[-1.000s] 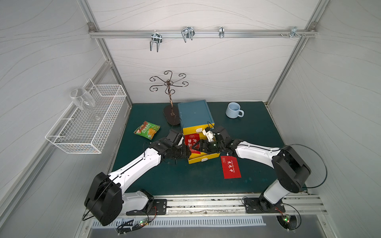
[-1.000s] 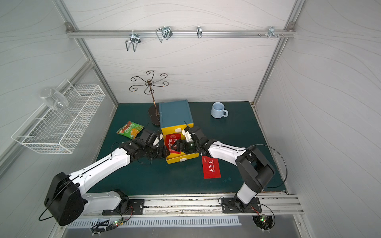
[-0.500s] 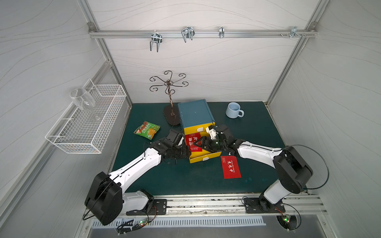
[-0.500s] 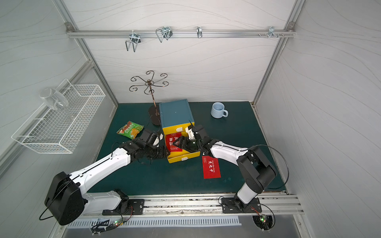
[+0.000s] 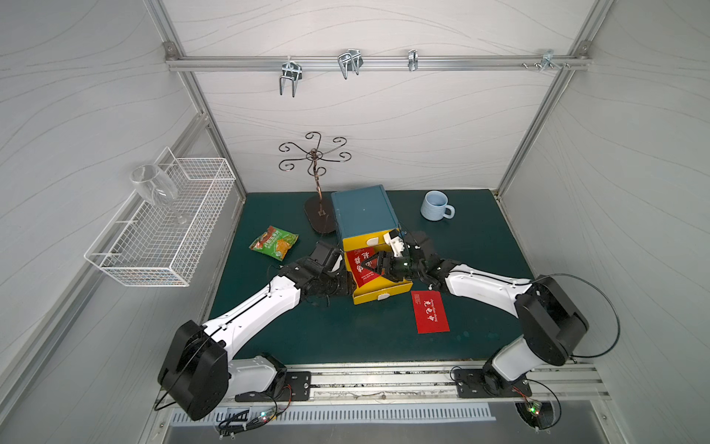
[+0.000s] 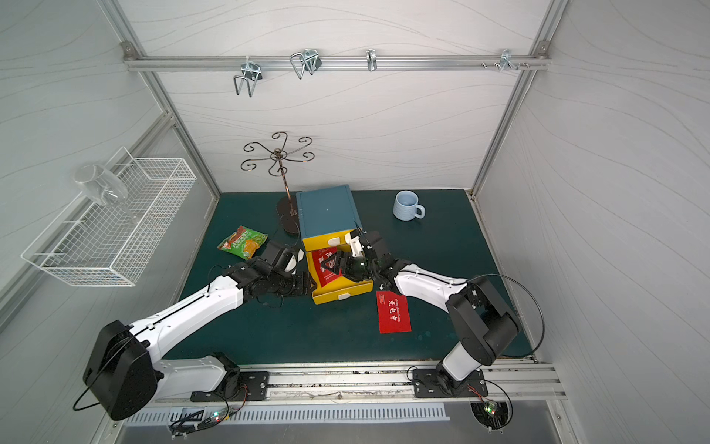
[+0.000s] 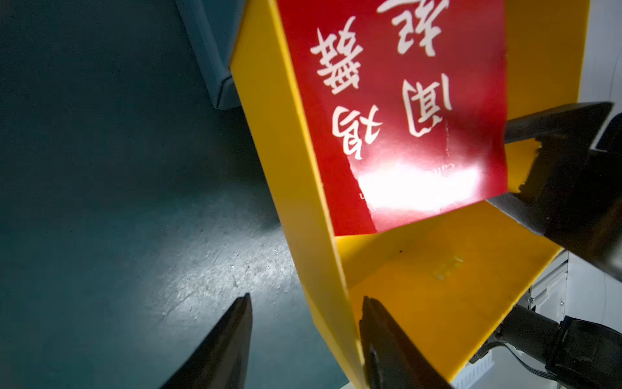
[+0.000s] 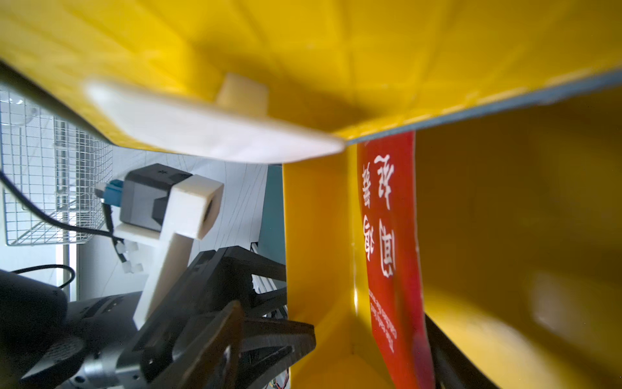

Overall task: Take the postcards out of the drawer
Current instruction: Pick up the postcard from the drawer.

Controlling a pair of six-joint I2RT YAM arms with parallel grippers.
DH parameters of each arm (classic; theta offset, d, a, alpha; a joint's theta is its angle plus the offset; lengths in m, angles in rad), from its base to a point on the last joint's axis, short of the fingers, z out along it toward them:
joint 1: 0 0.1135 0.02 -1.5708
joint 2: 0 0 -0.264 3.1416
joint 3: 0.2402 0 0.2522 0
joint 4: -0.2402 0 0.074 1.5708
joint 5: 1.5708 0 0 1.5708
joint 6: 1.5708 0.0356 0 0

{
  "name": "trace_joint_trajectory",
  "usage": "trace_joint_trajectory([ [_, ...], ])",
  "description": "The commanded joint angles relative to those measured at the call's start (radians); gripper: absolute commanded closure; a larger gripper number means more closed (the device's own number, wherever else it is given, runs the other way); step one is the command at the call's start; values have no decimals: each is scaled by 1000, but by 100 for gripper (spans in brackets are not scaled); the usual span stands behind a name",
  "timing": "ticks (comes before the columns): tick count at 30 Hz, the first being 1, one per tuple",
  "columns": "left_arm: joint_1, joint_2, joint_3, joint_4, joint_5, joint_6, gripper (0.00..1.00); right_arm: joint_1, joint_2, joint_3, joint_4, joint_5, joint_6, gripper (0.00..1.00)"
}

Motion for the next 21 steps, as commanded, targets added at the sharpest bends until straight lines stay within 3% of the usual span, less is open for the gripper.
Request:
trace_joint_trajectory([
  [1, -4, 7, 35, 39, 5, 3, 43, -6, -30, -6, 45, 2, -8, 32],
  [12, -3, 7, 34, 39, 4, 1, 43, -7, -21, 15, -51, 39, -25, 73],
  [21, -4, 2, 44, 31, -7, 4, 37, -6, -22, 33, -105, 51, -49, 96],
])
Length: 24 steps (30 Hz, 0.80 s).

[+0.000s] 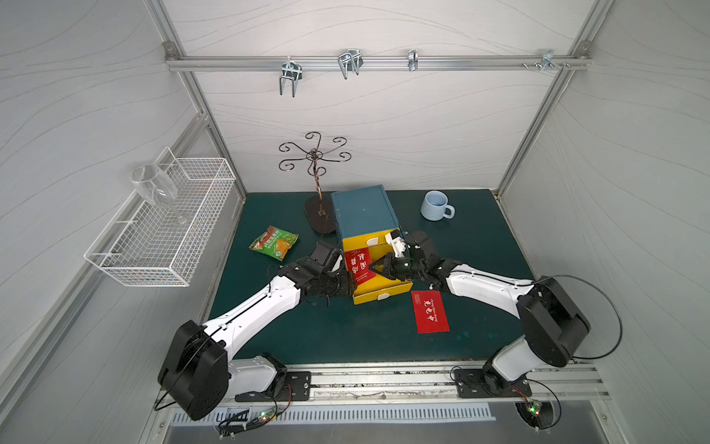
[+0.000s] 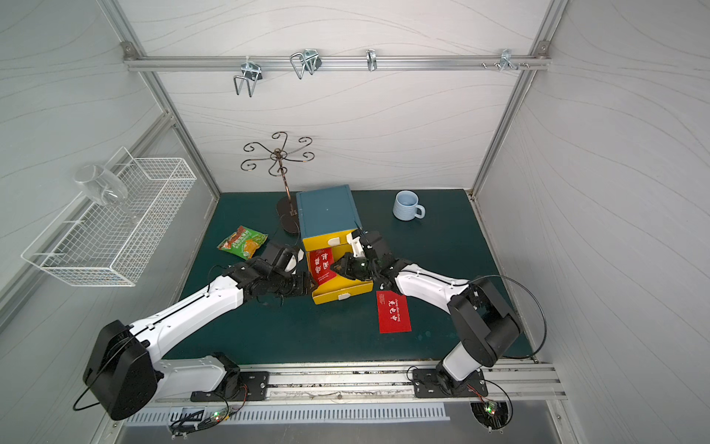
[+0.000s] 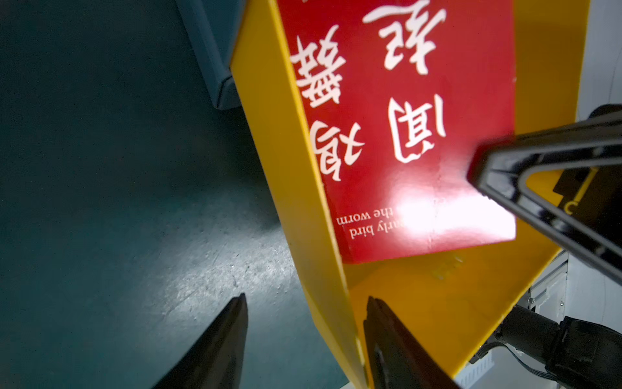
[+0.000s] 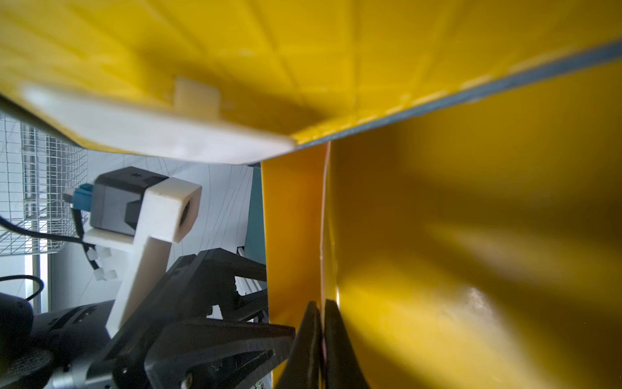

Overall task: Take the postcards out of the drawer
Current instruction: Pick up the postcard from the drawer.

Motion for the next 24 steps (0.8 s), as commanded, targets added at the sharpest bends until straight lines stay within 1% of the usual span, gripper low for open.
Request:
trace_joint_trajectory([
  [1, -3, -1, 45, 31, -9, 4, 36, -6, -24, 31, -44, 13, -25, 99],
  [7, -4, -48, 69, 10, -48, 3, 29, -9, -78, 58, -125, 15, -58, 100],
  [11, -3, -106, 97, -7, -74, 6, 26, -45, -139, 75, -197, -36, -66, 100],
  [13, -3, -137, 104, -9, -78, 7, 25, -78, -171, 80, -223, -99, -61, 100],
  [18, -4, -210, 105, -9, -64, 12, 23, -188, -244, 105, -312, -367, -91, 100],
  [21, -3, -262, 94, 30, -3, 13, 22, -256, -304, 107, -377, -484, -147, 100],
  [24, -3, -319, 63, 119, 86, -4, 20, -330, -375, 72, -343, -605, -142, 100],
])
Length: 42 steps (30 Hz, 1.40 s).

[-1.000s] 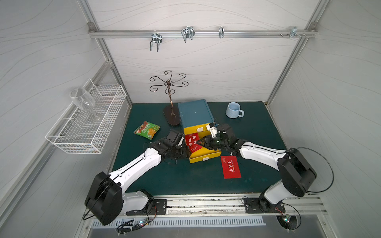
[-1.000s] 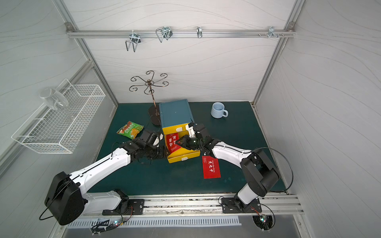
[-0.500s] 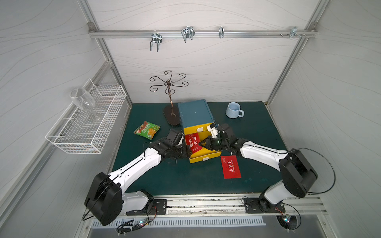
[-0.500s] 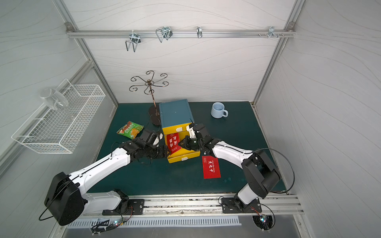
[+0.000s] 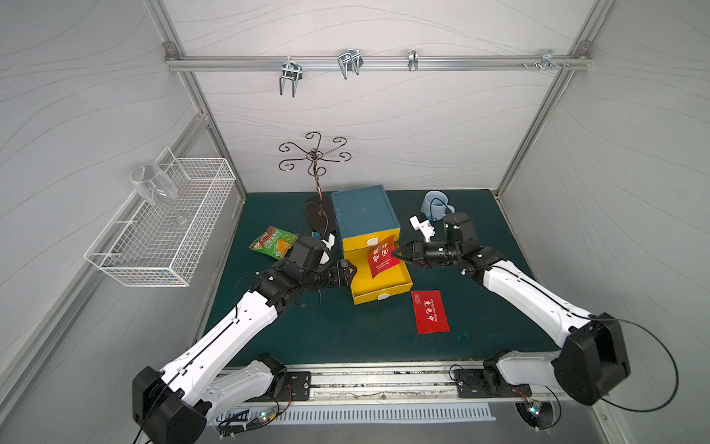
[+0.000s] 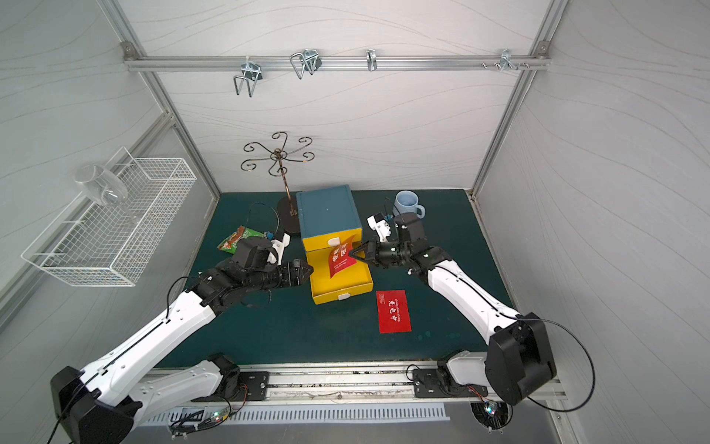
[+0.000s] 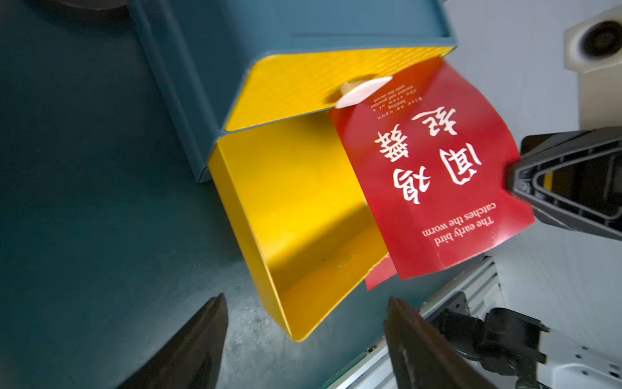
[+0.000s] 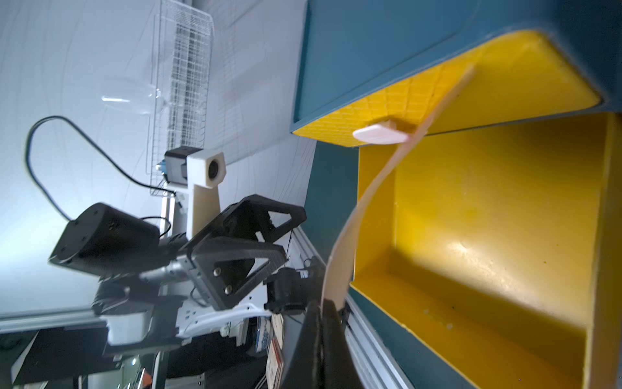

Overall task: Take the postcards out of the drawer
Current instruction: Pick up the postcard from the drawer.

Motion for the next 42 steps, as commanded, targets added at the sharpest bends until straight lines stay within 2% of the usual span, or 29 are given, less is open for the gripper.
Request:
trace_joint_trajectory([
  [1, -4, -65, -19, 159, 122, -16, 19, -70, -90, -27, 14, -224, -20, 100],
  [6, -4, -124, -139, 459, 260, -154, 17, -111, -178, -67, 109, -269, 43, 100],
  [11, -17, -99, -187, 692, 316, -267, 17, -111, -192, -100, 267, -272, 159, 100],
  [17, -70, -47, -169, 800, 326, -266, 17, -105, -189, -120, 373, -254, 234, 100],
  [26, -107, 34, -146, 874, 340, -272, 27, -73, -162, -134, 467, -218, 281, 100],
  [32, -108, 63, -129, 904, 331, -263, 41, -47, -143, -144, 498, -197, 290, 100],
  [34, -108, 71, -124, 912, 330, -263, 51, -42, -139, -145, 499, -194, 290, 100],
  [37, -107, 77, -108, 869, 301, -250, 73, -37, -134, -139, 471, -186, 266, 100],
  [39, -107, 78, -89, 799, 268, -229, 81, -34, -135, -122, 407, -174, 219, 100],
  [42, -107, 87, -49, 703, 252, -197, 86, -22, -139, -90, 298, -144, 137, 100],
])
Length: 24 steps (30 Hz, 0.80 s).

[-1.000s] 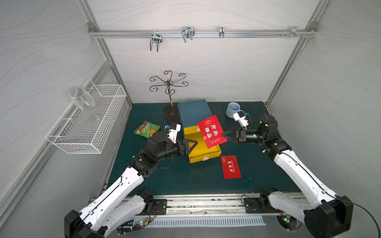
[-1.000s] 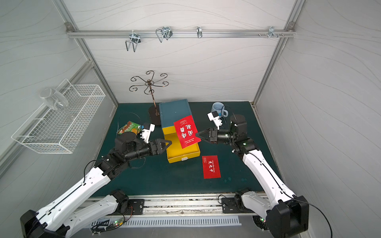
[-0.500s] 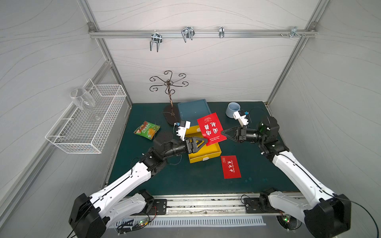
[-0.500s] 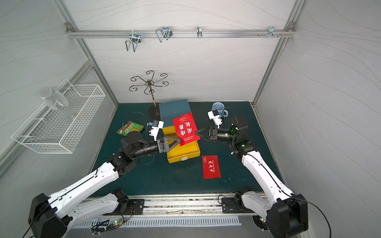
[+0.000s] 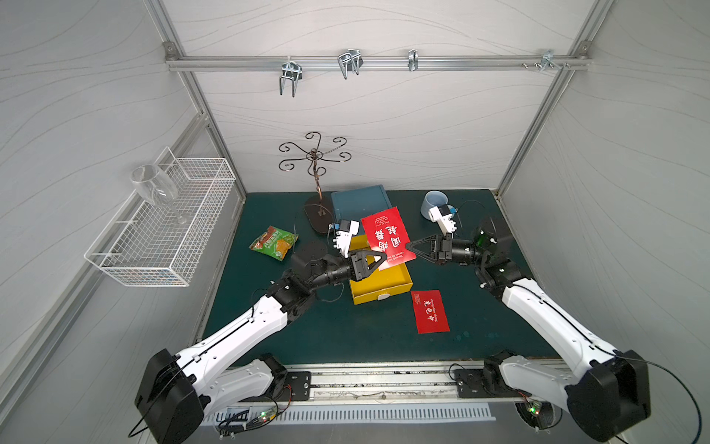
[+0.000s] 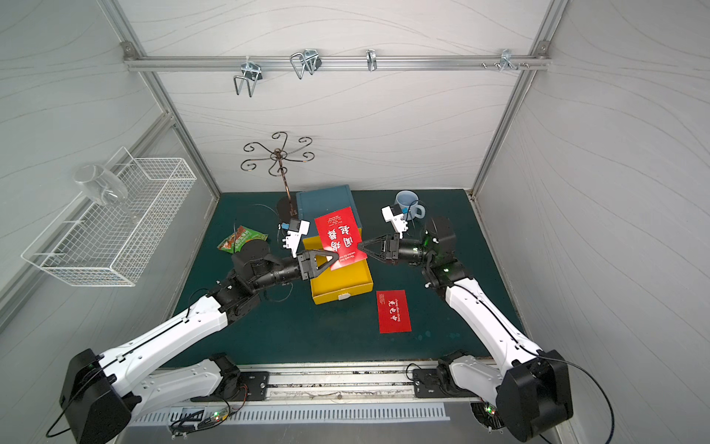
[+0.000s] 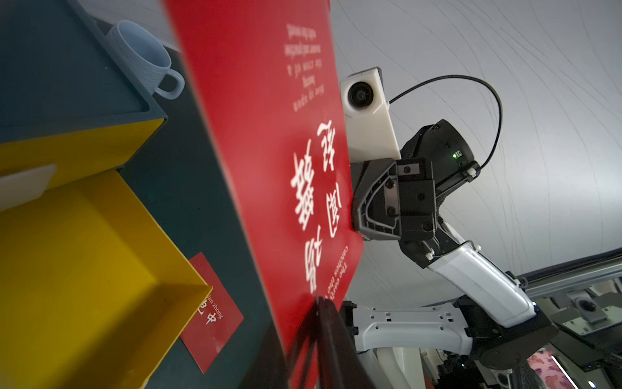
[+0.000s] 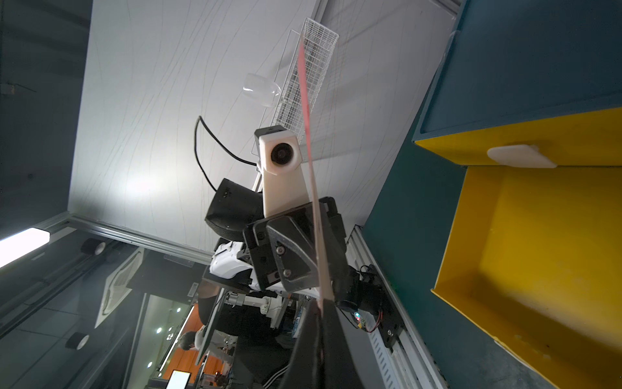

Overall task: Take the postcards out of the drawer
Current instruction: Pick up the postcard from the drawer.

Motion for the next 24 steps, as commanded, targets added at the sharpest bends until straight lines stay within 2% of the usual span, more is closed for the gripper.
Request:
trace_joint_trajectory([
  [1, -3, 17, 88, -78, -39, 50, 88, 27, 0, 49, -137, 27, -120, 100],
  [4, -3, 42, 129, -180, -64, 60, 95, 59, 3, 96, -278, 88, -223, 100],
  [8, -3, 83, 196, -363, -132, 64, 97, 130, 8, 169, -480, 221, -377, 100],
  [12, -4, 122, 261, -547, -216, 88, 97, 190, 20, 197, -552, 307, -436, 100],
  [16, -5, 144, 299, -628, -249, 108, 97, 233, 41, 225, -609, 373, -477, 100],
  [19, -5, 122, 286, -617, -266, 110, 92, 239, 48, 238, -656, 408, -498, 100],
  [22, -5, 71, 249, -578, -278, 114, 76, 227, 31, 235, -694, 435, -503, 100],
  [24, -3, 35, 215, -531, -279, 117, 60, 203, 9, 219, -694, 422, -487, 100],
])
